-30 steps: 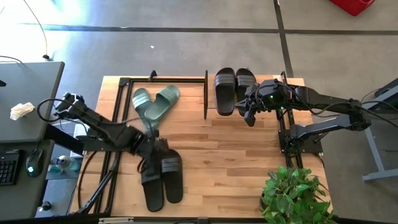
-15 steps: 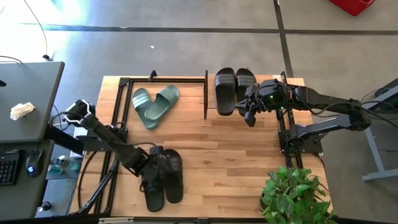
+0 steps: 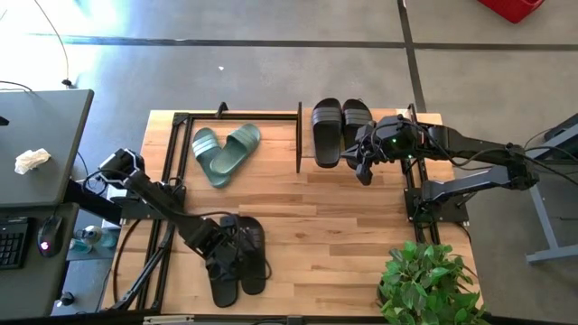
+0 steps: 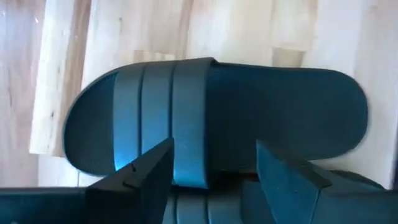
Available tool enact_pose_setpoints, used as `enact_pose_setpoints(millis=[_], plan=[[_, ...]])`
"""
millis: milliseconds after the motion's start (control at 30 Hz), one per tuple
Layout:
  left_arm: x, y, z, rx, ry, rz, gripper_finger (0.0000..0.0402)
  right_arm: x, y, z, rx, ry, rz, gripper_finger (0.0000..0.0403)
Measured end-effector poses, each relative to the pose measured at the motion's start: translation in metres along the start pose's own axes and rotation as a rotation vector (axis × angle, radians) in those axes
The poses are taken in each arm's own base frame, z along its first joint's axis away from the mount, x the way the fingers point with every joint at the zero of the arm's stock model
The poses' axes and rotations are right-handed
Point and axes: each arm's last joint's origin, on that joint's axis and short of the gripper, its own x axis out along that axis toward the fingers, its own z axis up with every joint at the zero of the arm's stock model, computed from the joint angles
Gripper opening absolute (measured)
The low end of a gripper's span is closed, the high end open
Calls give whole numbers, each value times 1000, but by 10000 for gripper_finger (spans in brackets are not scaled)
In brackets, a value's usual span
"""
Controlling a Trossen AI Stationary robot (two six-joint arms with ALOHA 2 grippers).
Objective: Pick and place slides into the shelf
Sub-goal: Put the black slipper under the shelf
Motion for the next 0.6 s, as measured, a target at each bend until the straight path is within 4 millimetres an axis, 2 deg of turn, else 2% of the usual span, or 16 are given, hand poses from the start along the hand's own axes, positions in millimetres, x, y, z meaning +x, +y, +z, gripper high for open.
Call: enact_pose_setpoints(millis=[133,333,400,600], plan=[[13,-2,-1,14,19,54,222,0,0,0,-11,1,-1,0],[35,-3,-7,42,72,173,207,1,0,-1,-11,5,-2,0],[41,-2,-8,24,70,227,197,1,0,-1,-11,6,-2,0],[43,3,-9,-10,12,347,146,1,0,-1,-11,5,-2,0]])
